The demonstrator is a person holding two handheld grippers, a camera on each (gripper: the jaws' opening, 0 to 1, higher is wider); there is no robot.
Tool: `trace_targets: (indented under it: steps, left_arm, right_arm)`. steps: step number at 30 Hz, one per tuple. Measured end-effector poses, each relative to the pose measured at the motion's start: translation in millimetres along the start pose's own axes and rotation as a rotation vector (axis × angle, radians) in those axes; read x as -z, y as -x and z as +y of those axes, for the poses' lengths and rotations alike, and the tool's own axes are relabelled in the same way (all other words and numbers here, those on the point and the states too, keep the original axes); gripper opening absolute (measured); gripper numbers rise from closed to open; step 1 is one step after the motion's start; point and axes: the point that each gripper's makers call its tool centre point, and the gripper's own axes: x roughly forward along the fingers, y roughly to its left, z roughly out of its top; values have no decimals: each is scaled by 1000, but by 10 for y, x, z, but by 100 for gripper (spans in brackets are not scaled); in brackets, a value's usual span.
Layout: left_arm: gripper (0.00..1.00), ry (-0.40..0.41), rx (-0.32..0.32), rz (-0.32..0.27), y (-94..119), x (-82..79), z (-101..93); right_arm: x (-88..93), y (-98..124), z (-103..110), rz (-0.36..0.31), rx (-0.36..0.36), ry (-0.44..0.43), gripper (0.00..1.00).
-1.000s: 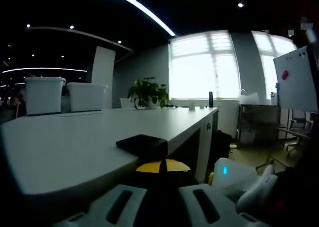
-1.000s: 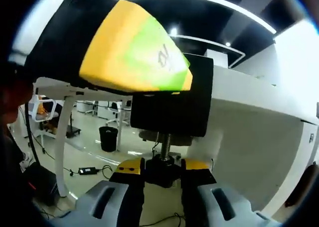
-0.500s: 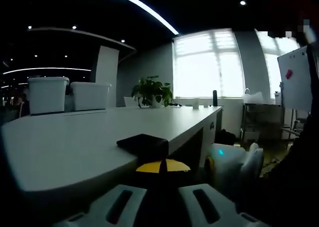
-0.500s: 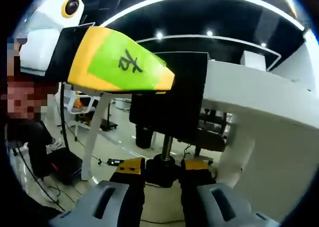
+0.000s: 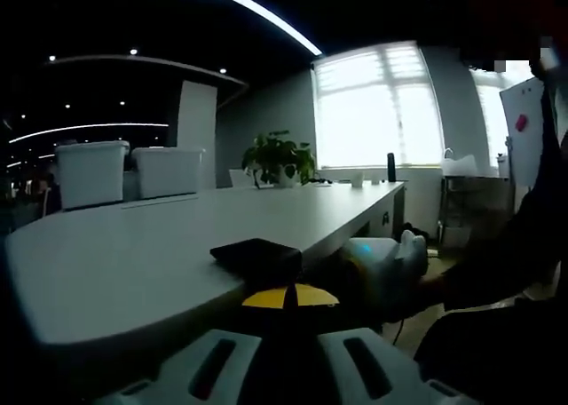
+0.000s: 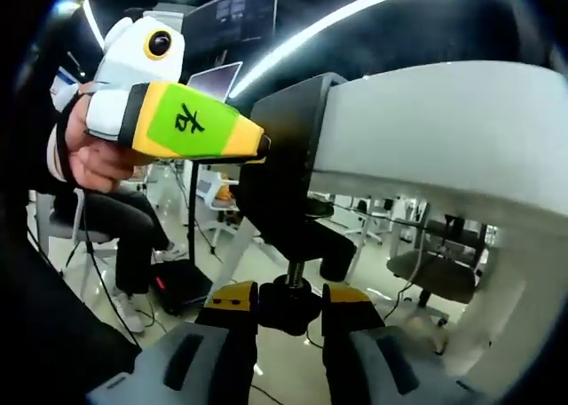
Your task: Clamp the fixed fixture on the desktop, loosen the retaining clip, secure it to the edge of the desk, and tighten the retaining clip.
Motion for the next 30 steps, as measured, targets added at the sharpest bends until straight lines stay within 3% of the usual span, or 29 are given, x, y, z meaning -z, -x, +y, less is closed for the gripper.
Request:
trace_targets:
  steps: [3,6,9,11,12,13,15,17,18,19,22,25,27,30]
  left_arm:
    - [1,-6,-5,10,-6,-7,-4]
    - [1,-19,-10,10,-8,-11,-15]
    - [1,-11,-11,11,-20,-9,-21]
    - [1,-14,-14,13,-25,-15,-29]
    - [1,-13,-14,12,-28,-18,-33]
    - [1,-10,-13,9,-26,-20,-36]
    - [1,3,-8,0,-24,-21,-37]
    - [1,13,-1,-8,-22,-20,-43]
    - [1,20,7,-13,-24,-18,-46]
    - [1,34,13,-19,-25,-20,-47]
    - [1,46,23,-31,-24,-19,-55]
    - [1,53,30,-38,-22,-25,-55]
    - [1,53,35,-42,-12,-29,-73]
    - [1,69,49,-51,-1,-29,-72]
  right_arm:
    - [-7,9,33,1,-19,-3,25]
    - [5,17,54,12,11,-40,26]
    - [-44,40,7,-31,80,71,31]
    - [-143,139,61,-64,115,94,33]
    - [-106,150,71,-58,131,117,36]
    - [-77,162,53,-43,154,132,44]
    - [46,208,35,6,239,47,58]
    - [130,219,3,32,306,1,74]
    - [134,214,45,23,337,-65,79]
    - [110,218,69,5,364,-111,78]
    - [10,221,32,-26,467,-112,68]
    - [-70,216,1,-41,544,-97,71]
    - [-52,271,-27,-20,610,-113,69]
    - [-6,354,-103,21,712,-72,66]
